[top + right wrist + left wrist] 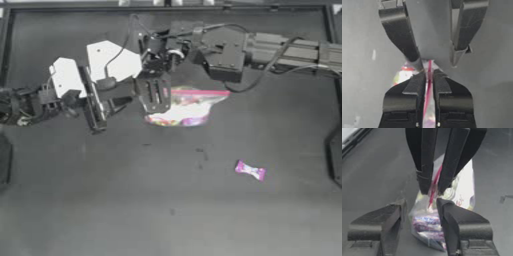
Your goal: Put candy in bag
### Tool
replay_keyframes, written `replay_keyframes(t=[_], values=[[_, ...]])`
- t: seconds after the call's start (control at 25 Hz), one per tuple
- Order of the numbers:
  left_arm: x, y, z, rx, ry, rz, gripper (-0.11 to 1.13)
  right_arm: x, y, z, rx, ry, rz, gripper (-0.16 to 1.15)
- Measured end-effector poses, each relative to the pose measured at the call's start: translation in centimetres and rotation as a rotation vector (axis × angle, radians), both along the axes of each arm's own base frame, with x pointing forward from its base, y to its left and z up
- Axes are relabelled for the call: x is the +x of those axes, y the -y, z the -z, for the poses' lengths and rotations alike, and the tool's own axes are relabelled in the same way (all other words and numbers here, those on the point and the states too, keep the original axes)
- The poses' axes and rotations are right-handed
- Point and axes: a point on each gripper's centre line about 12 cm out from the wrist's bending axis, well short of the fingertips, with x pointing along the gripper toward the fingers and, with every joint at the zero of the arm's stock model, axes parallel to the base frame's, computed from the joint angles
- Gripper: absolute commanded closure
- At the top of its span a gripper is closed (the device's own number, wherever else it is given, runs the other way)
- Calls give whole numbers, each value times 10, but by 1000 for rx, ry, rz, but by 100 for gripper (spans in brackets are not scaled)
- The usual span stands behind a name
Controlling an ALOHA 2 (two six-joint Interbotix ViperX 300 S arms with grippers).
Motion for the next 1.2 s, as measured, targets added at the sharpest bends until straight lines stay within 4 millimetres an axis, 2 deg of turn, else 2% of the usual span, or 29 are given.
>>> replay_keyframes(t=[0.6, 0.92, 1.2], values=[[-1, -3, -1, 7, 5, -8, 24, 1, -1, 0, 3, 1, -4, 60], [-1, -2, -1, 9, 3, -5, 49, 0, -1, 0, 3, 1, -4, 60], [-1, -3, -1, 12, 3, -4, 66, 1, -1, -1, 3, 2, -4, 61]])
